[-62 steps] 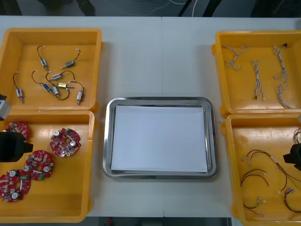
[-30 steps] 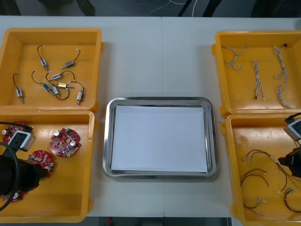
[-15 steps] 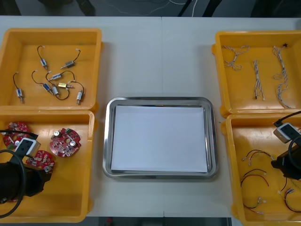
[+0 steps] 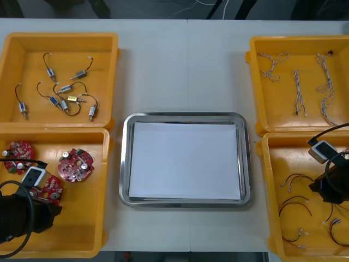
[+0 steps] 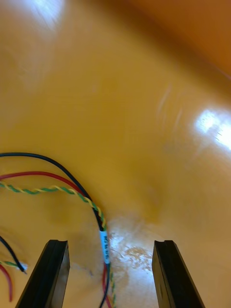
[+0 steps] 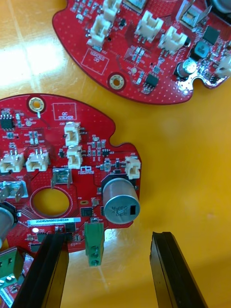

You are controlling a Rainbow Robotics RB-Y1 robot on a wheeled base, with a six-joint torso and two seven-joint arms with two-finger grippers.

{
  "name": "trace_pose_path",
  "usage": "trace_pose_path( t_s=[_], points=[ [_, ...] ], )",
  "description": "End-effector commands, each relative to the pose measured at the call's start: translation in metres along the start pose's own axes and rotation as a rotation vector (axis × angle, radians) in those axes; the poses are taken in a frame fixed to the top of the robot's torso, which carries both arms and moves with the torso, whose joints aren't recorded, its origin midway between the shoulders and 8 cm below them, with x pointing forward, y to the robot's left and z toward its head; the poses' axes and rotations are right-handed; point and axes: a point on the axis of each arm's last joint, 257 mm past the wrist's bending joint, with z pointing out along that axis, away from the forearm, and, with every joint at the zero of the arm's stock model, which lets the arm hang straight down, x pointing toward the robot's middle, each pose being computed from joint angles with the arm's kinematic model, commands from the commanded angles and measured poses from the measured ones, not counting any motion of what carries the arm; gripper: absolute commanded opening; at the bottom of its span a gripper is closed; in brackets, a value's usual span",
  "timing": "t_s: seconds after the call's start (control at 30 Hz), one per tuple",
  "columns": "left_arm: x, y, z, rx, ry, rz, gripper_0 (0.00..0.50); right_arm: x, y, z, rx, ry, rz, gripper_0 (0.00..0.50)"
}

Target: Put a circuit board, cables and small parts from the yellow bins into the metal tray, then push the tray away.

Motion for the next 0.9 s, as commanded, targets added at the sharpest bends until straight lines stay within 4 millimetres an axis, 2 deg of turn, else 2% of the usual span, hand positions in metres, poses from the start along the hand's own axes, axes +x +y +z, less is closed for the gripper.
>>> trace_pose_path(
  t_s=[0.03,0.07,0.13,0.23,0.3,0.33,0.37,0.63,0.9],
  points=[
    [-0.001,0.004,-0.002,-0.009,-0.002,0.123,0.5,0.0,-0.016,-0.003,0.061,0.03,-0.09,0.5],
    [-0.002,0.003,-0.002,-0.009,-0.004,0.125,0.5,0.0,-0.015,-0.003,0.059,0.032,-0.089,0.5],
    [-0.002,0.003,-0.001,-0.008,-0.005,0.124,0.433,0.001,-0.013,-0.002,0.052,0.031,-0.08,0.5],
    [-0.003,0.003,-0.001,-0.008,-0.006,0.126,0.391,0.001,-0.01,0.0,0.042,0.031,-0.074,0.5],
    [-0.003,0.004,-0.001,-0.011,-0.007,0.13,0.264,0.001,-0.009,0.0,0.037,0.03,-0.069,0.5],
    [-0.003,0.004,-0.001,-0.01,-0.006,0.131,0.108,0.001,-0.008,0.0,0.034,0.029,-0.067,0.5],
    [-0.003,0.003,-0.001,-0.009,-0.007,0.132,0.0,0.0,-0.007,0.001,0.032,0.029,-0.066,0.5],
    [-0.004,0.003,-0.001,-0.011,-0.01,0.136,0.0,0.004,-0.006,0.009,0.02,0.023,-0.033,0.5],
    [-0.013,0.009,-0.005,-0.021,-0.027,0.135,0.0,-0.001,-0.004,0.012,0.013,0.001,-0.015,0.5]
  ],
)
